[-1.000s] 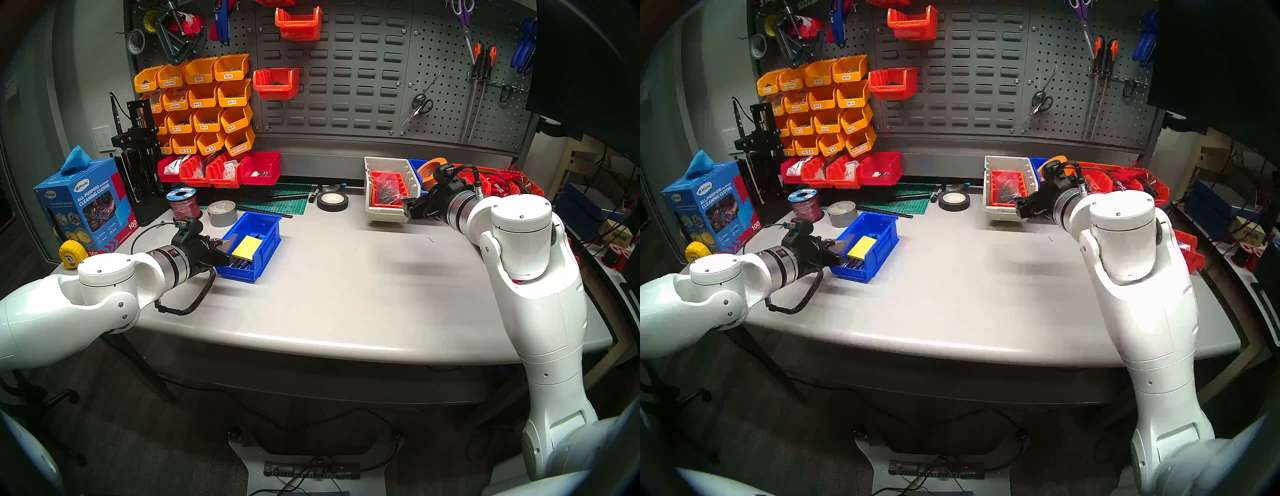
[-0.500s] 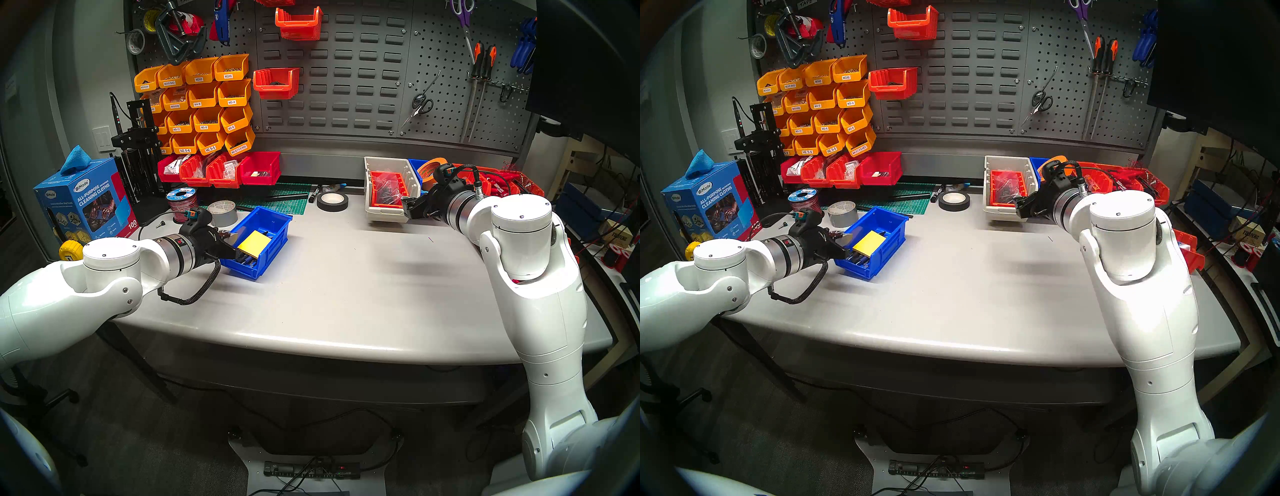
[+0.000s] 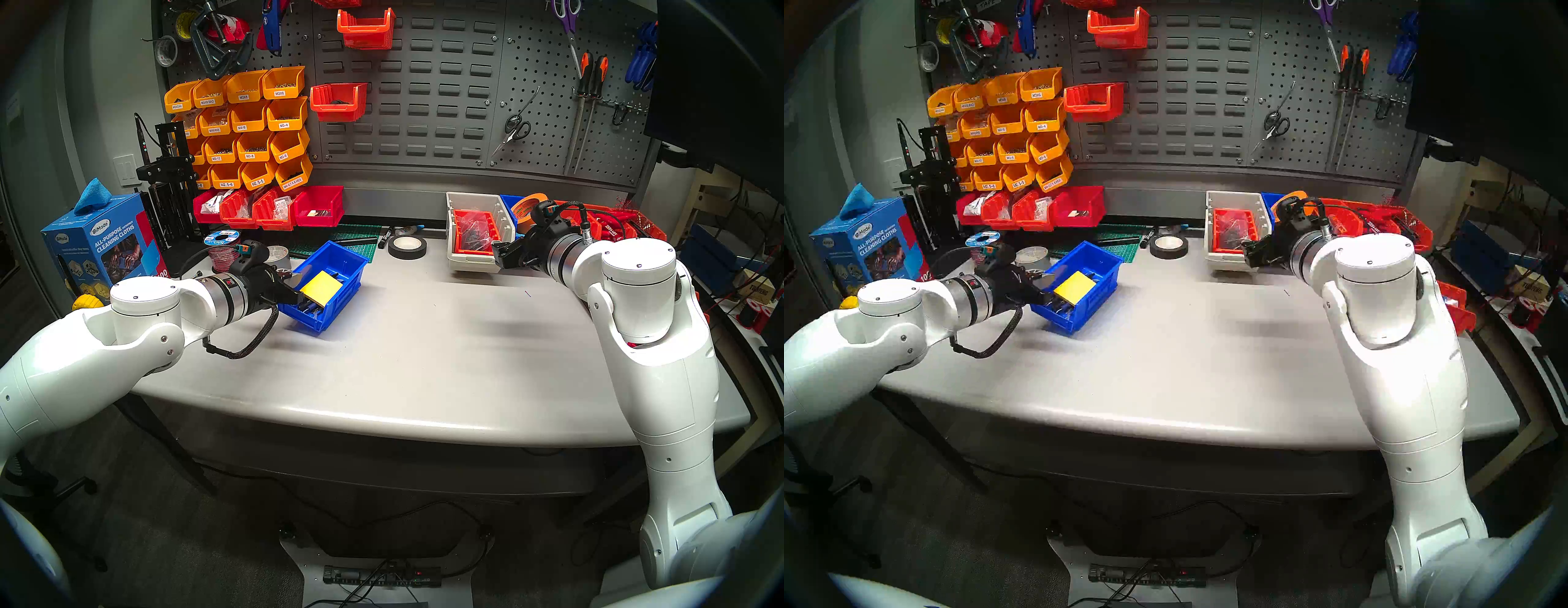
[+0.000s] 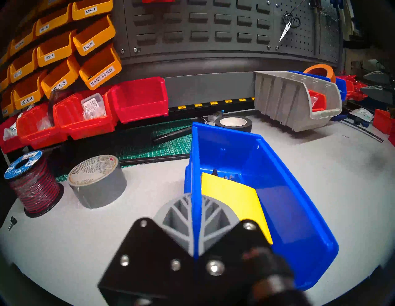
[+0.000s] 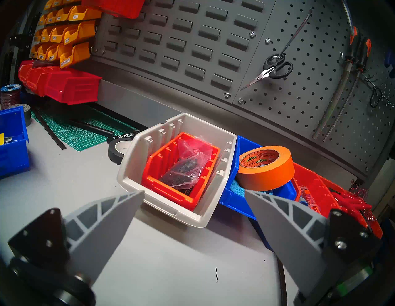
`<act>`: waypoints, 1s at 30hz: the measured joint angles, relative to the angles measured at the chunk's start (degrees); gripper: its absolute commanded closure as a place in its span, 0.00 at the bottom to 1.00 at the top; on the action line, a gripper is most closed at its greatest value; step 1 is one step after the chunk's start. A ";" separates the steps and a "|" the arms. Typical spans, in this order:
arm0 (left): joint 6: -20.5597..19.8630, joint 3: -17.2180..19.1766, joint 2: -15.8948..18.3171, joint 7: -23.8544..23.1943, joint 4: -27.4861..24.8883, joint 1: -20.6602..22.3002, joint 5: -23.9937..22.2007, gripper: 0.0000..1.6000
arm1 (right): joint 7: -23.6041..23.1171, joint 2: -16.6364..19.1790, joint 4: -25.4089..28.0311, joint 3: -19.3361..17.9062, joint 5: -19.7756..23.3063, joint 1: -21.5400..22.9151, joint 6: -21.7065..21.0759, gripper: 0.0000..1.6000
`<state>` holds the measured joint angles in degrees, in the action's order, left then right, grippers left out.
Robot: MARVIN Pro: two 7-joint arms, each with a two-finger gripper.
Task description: Hang all the unorganized tool boxes onto the wall
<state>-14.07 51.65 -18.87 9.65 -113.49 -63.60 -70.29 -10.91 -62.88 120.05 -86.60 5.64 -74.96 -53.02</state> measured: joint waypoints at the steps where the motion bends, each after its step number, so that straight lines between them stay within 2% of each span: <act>1: 0.11 0.07 -0.28 -0.26 0.07 0.14 0.07 1.00 | 0.00 0.00 0.00 0.00 0.00 0.00 0.00 0.00; 15: 0.06 0.15 -4.74 -3.47 2.70 2.81 2.13 1.00 | 0.00 0.00 0.00 0.00 0.00 0.00 0.00 0.00; 30: -1.19 -1.31 -13.21 -7.50 10.74 7.25 4.47 1.00 | 0.00 0.00 0.00 0.00 0.00 0.00 0.00 0.00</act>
<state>-15.26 50.34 -32.08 2.14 -102.75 -56.34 -65.83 -10.90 -62.88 120.05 -86.60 5.63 -74.96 -53.01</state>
